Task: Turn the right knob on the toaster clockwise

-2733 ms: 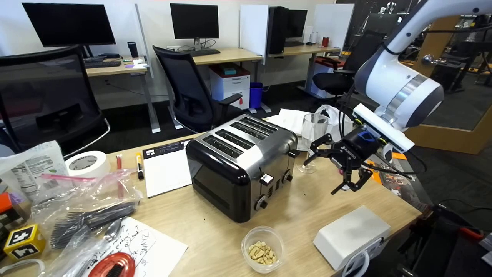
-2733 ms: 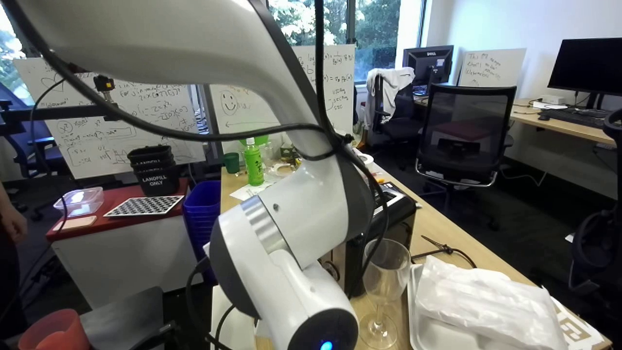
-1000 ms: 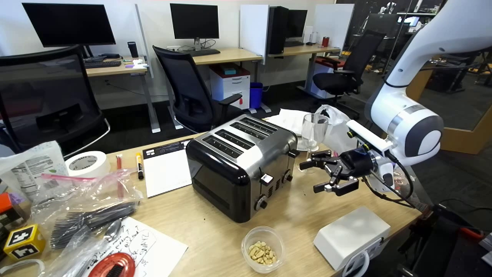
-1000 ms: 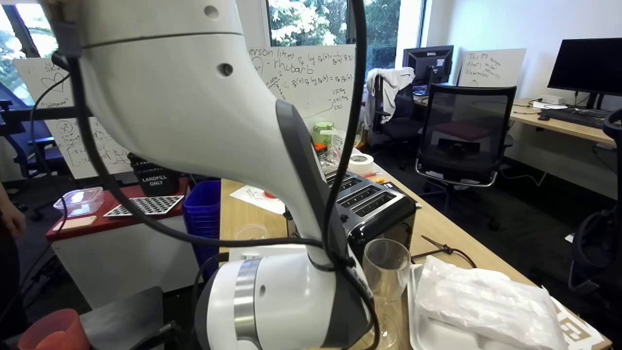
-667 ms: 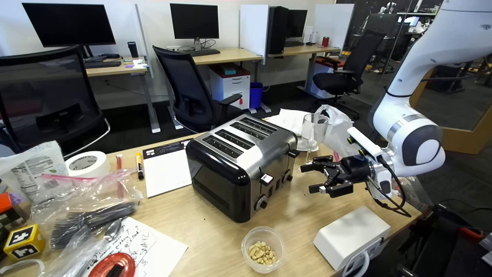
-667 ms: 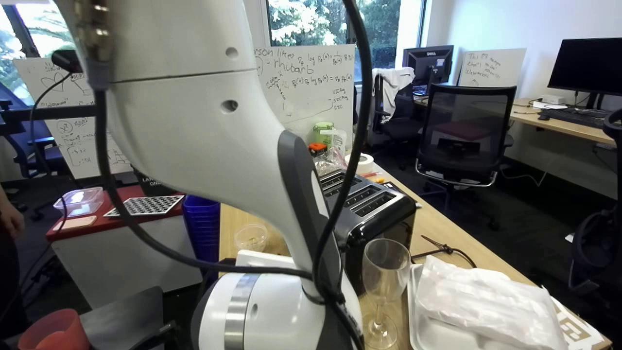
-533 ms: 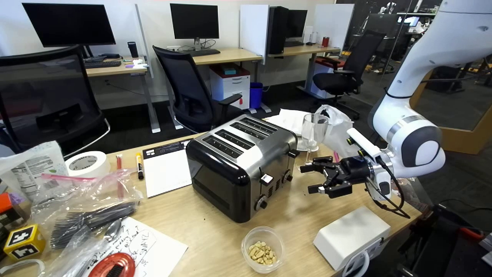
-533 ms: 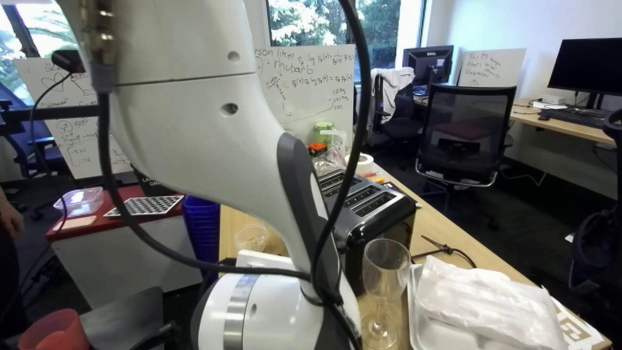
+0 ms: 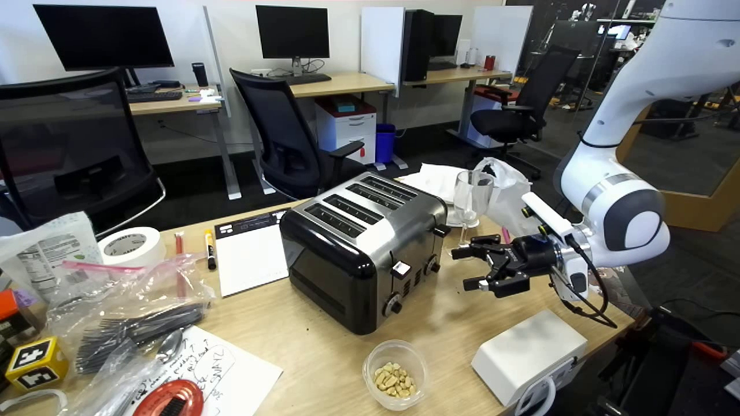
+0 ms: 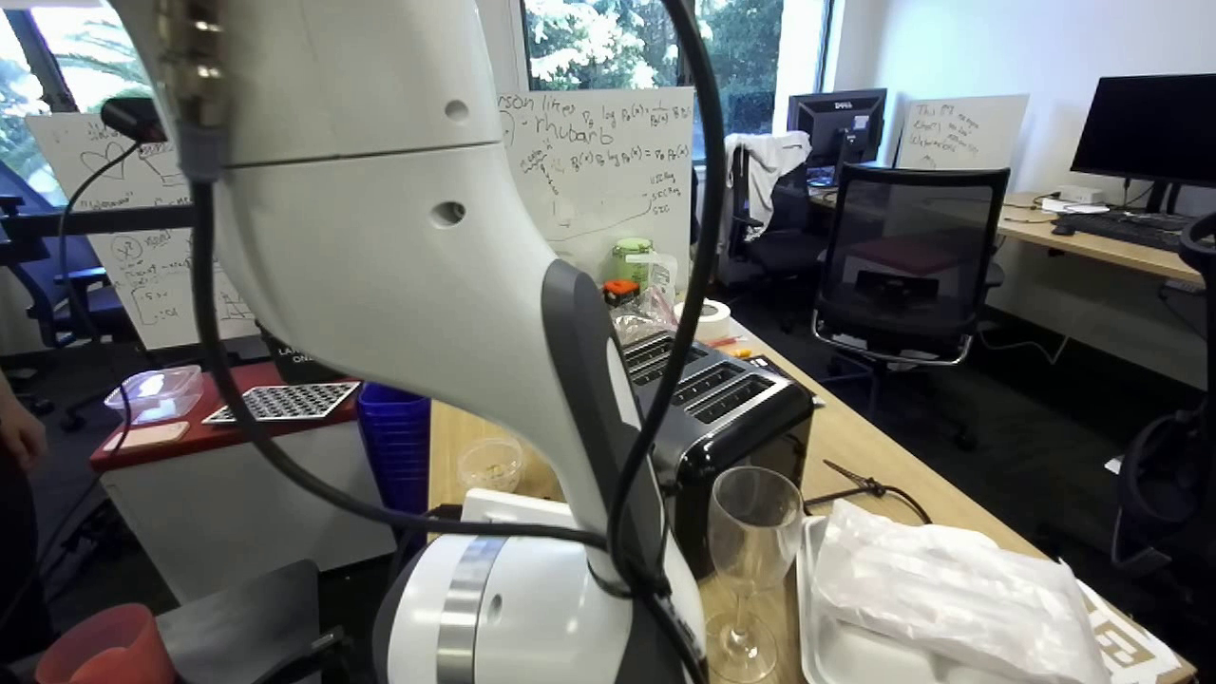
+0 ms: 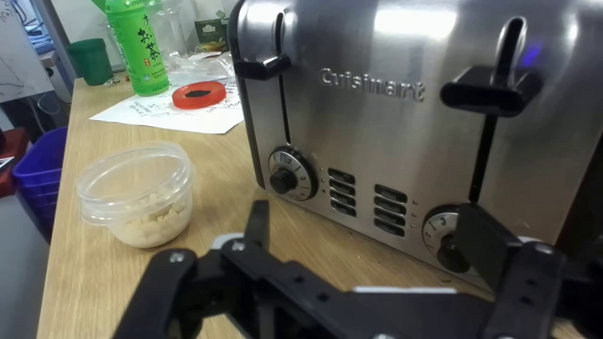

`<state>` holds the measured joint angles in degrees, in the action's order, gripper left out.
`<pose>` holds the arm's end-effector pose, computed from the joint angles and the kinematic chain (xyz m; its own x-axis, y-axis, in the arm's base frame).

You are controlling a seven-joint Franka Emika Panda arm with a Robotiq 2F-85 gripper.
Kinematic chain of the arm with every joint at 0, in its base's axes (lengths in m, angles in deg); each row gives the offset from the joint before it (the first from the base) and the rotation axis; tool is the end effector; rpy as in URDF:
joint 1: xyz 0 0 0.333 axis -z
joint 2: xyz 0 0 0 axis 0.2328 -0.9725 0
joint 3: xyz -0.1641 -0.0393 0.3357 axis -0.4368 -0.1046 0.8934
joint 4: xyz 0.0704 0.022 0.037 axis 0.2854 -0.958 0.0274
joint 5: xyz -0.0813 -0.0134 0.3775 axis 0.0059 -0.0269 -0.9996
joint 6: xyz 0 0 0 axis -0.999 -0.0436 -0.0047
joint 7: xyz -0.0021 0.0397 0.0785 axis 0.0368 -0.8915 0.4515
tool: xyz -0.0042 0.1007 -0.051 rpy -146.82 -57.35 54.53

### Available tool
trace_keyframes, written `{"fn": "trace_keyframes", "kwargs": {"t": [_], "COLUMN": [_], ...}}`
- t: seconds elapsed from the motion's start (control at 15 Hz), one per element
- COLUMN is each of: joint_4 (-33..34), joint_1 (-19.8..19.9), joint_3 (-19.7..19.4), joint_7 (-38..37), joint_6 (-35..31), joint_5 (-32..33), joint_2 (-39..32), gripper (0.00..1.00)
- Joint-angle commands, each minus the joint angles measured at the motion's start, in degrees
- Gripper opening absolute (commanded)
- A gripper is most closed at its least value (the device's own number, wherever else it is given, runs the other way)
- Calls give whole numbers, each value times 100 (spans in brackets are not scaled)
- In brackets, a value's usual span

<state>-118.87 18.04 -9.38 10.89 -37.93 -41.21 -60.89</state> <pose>0.4111 0.0005 0.1064 -0.2549 -0.1387 -0.9570 -0.7736 0.6230 0.1157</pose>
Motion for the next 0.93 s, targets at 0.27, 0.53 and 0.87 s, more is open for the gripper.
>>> {"fn": "trace_keyframes", "kwargs": {"t": [0.27, 0.53, 0.87], "joint_4": [3, -140, -307], "joint_1": [-35, -106, -176], "joint_3": [144, 326, 475], "joint_7": [-42, -233, -306], "joint_6": [-132, -250, -249], "joint_5": [-1155, -1621, -2001], "joint_2": [-45, -86, 23], "gripper": [100, 100, 100]}}
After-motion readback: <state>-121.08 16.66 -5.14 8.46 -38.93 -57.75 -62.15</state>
